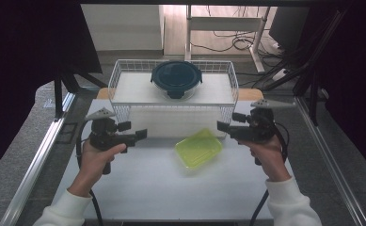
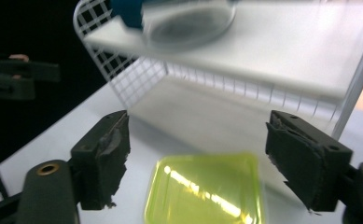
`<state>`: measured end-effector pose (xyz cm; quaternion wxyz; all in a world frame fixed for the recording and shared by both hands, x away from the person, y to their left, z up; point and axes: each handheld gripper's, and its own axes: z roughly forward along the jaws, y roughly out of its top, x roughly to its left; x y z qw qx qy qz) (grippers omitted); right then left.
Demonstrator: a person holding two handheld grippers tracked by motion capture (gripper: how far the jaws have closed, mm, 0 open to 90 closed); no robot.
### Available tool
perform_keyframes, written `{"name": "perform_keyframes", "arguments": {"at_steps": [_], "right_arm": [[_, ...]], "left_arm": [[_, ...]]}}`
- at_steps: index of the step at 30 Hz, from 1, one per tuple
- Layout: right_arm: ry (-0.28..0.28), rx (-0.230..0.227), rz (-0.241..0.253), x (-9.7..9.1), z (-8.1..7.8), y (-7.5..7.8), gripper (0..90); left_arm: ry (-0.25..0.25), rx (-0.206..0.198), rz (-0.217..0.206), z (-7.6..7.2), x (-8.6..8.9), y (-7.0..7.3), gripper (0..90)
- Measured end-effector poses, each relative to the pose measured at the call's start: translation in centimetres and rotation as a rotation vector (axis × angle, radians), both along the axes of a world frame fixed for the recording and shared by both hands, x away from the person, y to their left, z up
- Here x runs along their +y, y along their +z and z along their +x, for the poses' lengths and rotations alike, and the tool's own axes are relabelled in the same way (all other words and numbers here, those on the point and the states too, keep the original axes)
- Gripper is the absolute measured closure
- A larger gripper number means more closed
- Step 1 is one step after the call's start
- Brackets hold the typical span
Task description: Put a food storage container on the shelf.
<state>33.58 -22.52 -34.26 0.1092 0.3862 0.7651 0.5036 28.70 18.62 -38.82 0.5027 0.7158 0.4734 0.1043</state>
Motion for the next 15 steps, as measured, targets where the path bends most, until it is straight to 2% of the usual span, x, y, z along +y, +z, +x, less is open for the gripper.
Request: {"name": "perform_keyframes", "arguments": {"at_steps": [1,2,3,4,5,6,7,8,9,10,11,12,13,14,15], "right_arm": [[0.003,0.002,-0.007,-0.1,-0.4,-0.5,23.8],[0.005,-0.001,-0.019,-0.3,-0.8,-1.1,24.0],[-0.001,-0.002,-0.034,-0.5,-1.3,-1.9,24.8],[-0.005,0.003,-0.041,-0.6,-1.5,-2.5,25.0],[-0.005,0.003,-0.041,-0.6,-1.5,-2.5,25.0],[0.002,0.026,-0.06,-0.7,-2.1,-4.2,25.3],[0.002,0.026,-0.06,-0.7,-2.1,-4.2,25.3],[0.015,0.044,-0.083,-0.6,-2.7,-5.6,25.3],[0.015,0.044,-0.083,-0.6,-2.7,-5.6,25.3],[0.022,0.052,-0.099,-0.3,-3.2,-6.6,25.3],[0.022,0.052,-0.099,-0.3,-3.2,-6.6,25.3],[0.029,0.06,-0.12,0.0,-3.5,-7.4,25.2],[0.029,0.06,-0.12,0.0,-3.5,-7.4,25.2],[0.037,0.065,-0.136,0.3,-3.6,-8.0,25.1],[0.037,0.066,-0.138,0.4,-3.7,-8.2,25.0]], "left_arm": [[0.006,-0.003,0.024,-0.4,-0.1,-0.5,20.3],[0.006,-0.003,0.024,-0.4,-0.1,-0.5,20.2],[0.01,-0.002,0.046,-1.1,-0.3,-1.4,20.2],[0.005,0.004,0.051,-1.5,-0.4,-2.0,20.3],[0.005,0.004,0.051,-1.5,-0.4,-2.0,20.3],[0.0,0.013,0.066,-2.0,-0.6,-2.9,20.4],[0.0,0.013,0.066,-2.0,-0.6,-2.9,20.4],[-0.01,0.024,0.071,-2.3,-0.9,-3.6,20.4],[-0.01,0.024,0.071,-2.3,-0.9,-3.6,20.4],[-0.016,0.032,0.087,-2.6,-1.0,-4.6,20.5],[-0.016,0.032,0.087,-2.6,-1.0,-4.6,20.5],[-0.011,0.042,0.107,-2.6,-1.0,-5.6,20.7],[-0.011,0.042,0.107,-2.6,-1.0,-5.6,21.0],[-0.009,0.07,0.108,-2.5,-0.9,-6.5,21.3],[-0.009,0.07,0.108,-2.5,-0.9,-6.5,21.3]]}}
